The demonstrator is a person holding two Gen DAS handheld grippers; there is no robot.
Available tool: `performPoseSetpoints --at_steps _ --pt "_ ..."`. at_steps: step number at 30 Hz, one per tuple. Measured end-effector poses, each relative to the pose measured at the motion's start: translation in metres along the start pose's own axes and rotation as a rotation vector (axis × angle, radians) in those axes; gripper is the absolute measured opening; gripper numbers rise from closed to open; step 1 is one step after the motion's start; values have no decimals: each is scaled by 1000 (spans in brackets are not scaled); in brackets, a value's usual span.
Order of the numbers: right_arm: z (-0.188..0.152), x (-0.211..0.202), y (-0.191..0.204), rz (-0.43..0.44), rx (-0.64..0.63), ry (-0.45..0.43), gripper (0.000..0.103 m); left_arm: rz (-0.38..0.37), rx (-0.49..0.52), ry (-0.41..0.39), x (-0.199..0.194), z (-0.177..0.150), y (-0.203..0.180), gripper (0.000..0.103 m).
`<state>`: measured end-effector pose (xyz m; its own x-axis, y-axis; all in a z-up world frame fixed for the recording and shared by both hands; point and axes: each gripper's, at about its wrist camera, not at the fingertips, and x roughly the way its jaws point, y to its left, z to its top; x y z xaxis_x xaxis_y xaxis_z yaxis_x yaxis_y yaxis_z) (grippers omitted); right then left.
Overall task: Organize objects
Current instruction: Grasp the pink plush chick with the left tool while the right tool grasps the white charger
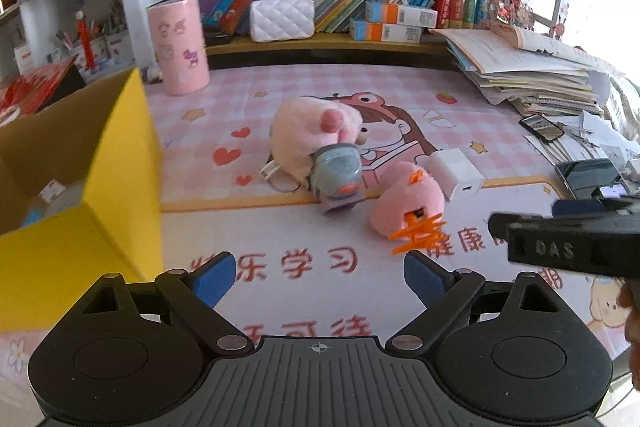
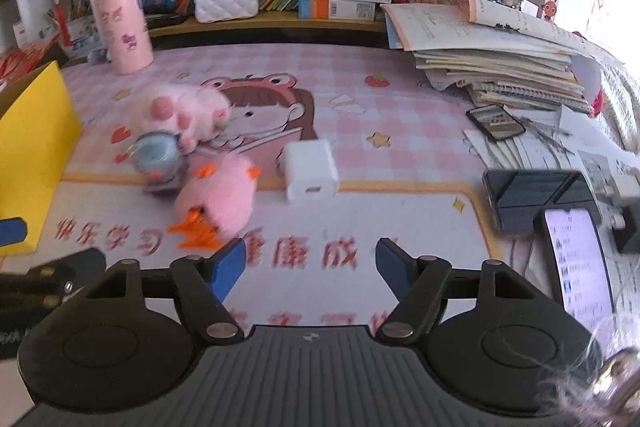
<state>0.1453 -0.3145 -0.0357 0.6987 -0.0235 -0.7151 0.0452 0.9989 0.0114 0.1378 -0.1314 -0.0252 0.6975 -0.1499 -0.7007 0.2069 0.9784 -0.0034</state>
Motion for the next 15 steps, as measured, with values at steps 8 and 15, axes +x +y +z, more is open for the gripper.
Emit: performPoseSetpoints --at_steps 8,15 --pt "33 45 -13 40 -50 -25 57 -25 43 -7 17 16 -21 93" --pt "55 91 -11 73 -137 31 53 -52 104 -11 28 24 -36 93"
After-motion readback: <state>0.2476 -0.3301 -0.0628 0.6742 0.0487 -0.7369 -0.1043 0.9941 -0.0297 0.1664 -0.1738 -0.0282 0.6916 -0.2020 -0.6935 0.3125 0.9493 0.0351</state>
